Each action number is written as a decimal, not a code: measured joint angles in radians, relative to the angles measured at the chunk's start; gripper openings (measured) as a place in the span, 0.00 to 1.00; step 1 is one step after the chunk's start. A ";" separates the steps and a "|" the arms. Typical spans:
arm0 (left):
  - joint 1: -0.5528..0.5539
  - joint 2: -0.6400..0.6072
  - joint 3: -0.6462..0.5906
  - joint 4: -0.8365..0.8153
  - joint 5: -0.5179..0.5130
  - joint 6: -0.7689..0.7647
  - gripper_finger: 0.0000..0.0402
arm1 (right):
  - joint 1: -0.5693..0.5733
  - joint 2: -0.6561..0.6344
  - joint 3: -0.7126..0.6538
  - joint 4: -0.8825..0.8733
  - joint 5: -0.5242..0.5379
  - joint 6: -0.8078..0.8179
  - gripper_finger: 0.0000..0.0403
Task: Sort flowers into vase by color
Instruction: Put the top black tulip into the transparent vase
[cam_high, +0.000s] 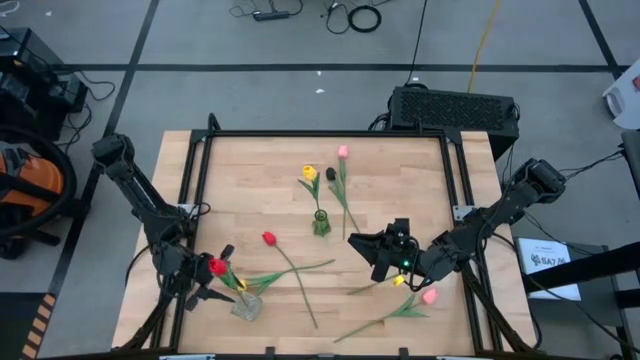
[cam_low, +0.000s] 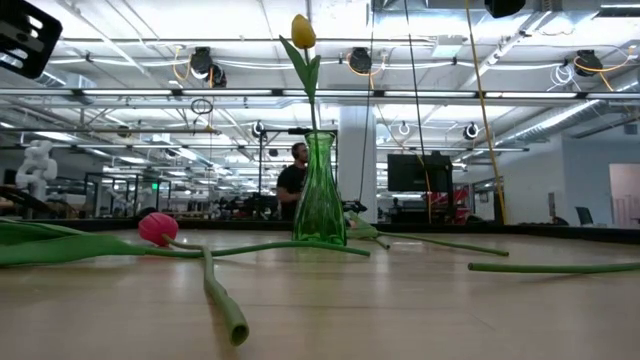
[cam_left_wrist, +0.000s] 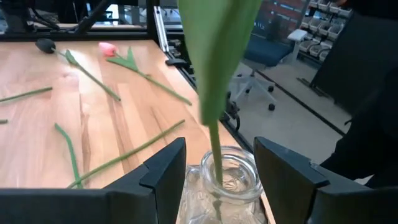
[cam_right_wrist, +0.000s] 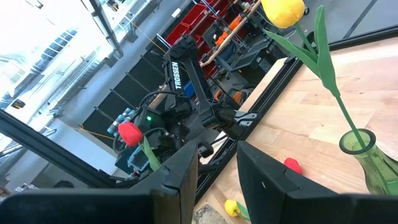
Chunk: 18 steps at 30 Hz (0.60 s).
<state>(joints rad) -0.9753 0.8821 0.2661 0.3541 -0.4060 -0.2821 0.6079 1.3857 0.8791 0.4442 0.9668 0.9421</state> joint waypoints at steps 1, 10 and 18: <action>0.000 -0.023 0.000 -0.019 0.001 0.000 0.49 | 0.000 0.000 0.000 0.000 0.000 0.000 0.26; 0.000 -0.282 0.000 -0.242 0.016 0.000 0.49 | 0.000 0.000 0.000 0.000 0.000 0.000 0.26; 0.000 -0.437 0.001 -0.442 0.029 -0.001 0.49 | -0.006 0.000 0.000 -0.016 0.005 0.018 0.26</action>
<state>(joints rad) -0.9756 0.4450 0.2668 -0.0883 -0.3775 -0.2829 0.6022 1.3857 0.8791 0.4281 0.9714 0.9605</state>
